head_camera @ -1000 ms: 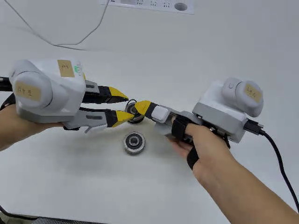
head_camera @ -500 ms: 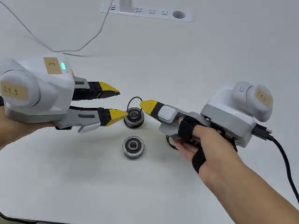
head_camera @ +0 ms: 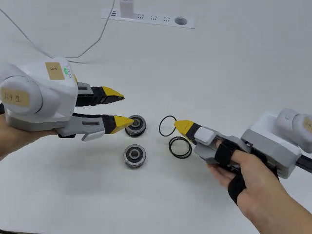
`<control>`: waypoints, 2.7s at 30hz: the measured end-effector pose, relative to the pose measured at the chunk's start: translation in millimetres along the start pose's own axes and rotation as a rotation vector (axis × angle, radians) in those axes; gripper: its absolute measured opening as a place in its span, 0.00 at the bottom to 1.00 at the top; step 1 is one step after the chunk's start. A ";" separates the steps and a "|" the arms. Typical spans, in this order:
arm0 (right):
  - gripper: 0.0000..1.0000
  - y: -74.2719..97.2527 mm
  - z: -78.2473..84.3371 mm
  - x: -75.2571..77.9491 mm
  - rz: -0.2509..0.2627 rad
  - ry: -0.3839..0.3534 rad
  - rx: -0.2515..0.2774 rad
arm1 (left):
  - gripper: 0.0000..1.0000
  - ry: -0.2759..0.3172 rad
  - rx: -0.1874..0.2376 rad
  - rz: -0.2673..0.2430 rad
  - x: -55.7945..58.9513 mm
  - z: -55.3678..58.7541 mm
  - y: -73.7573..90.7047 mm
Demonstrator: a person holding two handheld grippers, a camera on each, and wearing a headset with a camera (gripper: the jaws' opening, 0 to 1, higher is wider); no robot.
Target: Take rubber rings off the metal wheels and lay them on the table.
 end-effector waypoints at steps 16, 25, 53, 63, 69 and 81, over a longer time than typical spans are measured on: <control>0.02 17.2 8.2 27.8 0.086 -0.012 -0.007 | 0.31 0.002 -0.005 0.007 3.9 1.1 -3.0; 0.03 19.7 11.8 37.0 0.142 0.038 -0.015 | 0.31 0.002 -0.014 0.013 6.5 2.8 -3.2; 0.32 6.8 10.3 -21.1 -0.070 0.219 0.009 | 0.28 0.000 -0.053 0.036 6.3 12.7 -16.1; 0.42 -3.7 15.8 -29.3 -0.130 0.232 -0.033 | 0.24 0.011 -0.070 0.056 5.0 19.7 -24.3; 0.45 -10.5 18.0 -33.4 -0.142 0.245 -0.053 | 0.22 0.014 -0.080 0.066 5.8 23.7 -27.8; 0.45 -16.1 23.0 -37.6 -0.152 0.255 -0.069 | 0.18 0.023 -0.077 0.077 7.6 24.6 -28.6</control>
Point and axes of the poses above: the centre of the closed fingertips' face, and the gripper's own axes: y roughly backward along the fingers, x roughly to its right, z roughly out of its underside, the point moved 3 cm from there along y, roughly backward along the fingers, and after that the axes turned 6 degrees about z, right-handed, at the moved point
